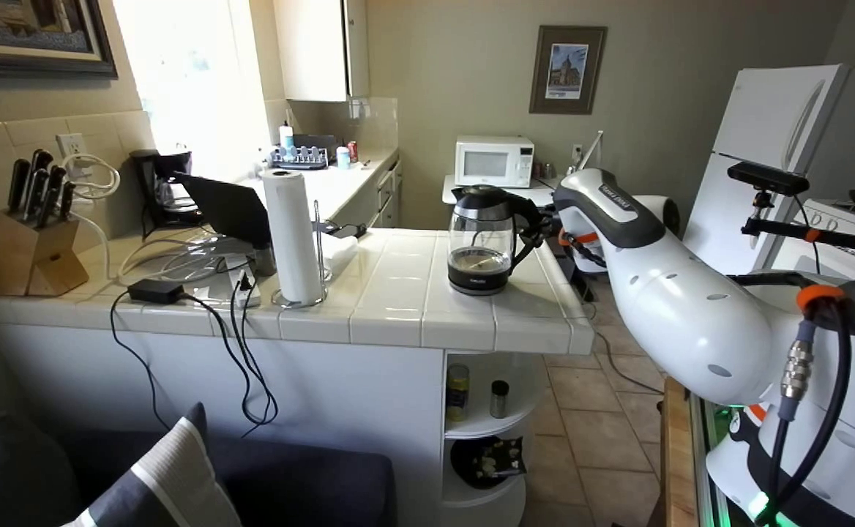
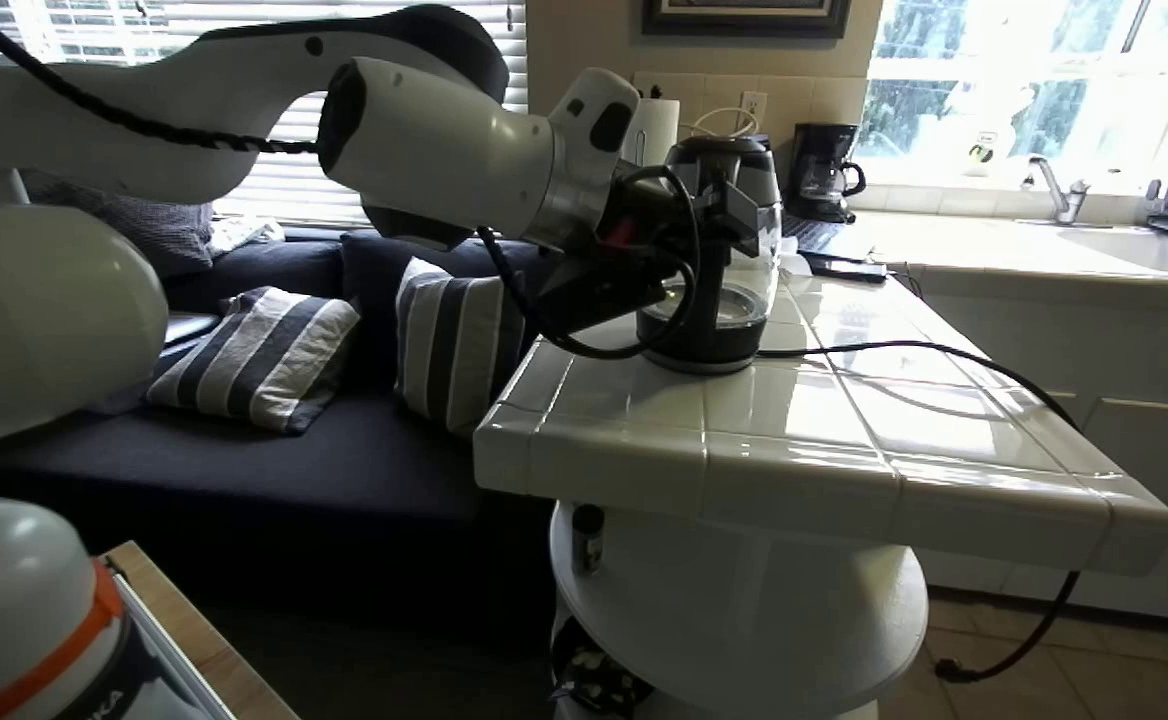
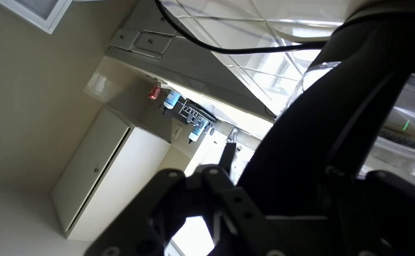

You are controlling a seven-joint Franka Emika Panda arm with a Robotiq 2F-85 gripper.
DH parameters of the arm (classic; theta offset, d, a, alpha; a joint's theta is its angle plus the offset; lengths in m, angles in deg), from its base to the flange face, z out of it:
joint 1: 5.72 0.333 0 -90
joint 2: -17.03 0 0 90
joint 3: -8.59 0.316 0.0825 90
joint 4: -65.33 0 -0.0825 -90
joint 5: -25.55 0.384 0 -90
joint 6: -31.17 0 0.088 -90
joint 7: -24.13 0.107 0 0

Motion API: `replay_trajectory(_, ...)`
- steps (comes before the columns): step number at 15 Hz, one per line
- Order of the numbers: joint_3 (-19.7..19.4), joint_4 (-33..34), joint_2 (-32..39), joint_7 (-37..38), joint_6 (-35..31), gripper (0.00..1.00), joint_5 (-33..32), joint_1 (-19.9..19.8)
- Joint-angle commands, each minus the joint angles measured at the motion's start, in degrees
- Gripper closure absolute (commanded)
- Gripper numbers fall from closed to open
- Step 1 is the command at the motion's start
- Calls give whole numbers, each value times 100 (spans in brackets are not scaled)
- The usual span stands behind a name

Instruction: Put the kettle on the stand

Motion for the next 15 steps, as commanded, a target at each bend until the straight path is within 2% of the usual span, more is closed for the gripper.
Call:
replay_trajectory(1, -158, -178, 59, 186, 423, 29, -240, 161)
replay_trajectory(5, -421, -291, 278, 250, 967, 2, -496, 161)
replay_trajectory(13, -1286, -346, 1028, 246, 2551, 0, -1346, 207)
replay_trajectory(15, -1528, -325, 1250, 327, 2729, 0, -1701, 263)
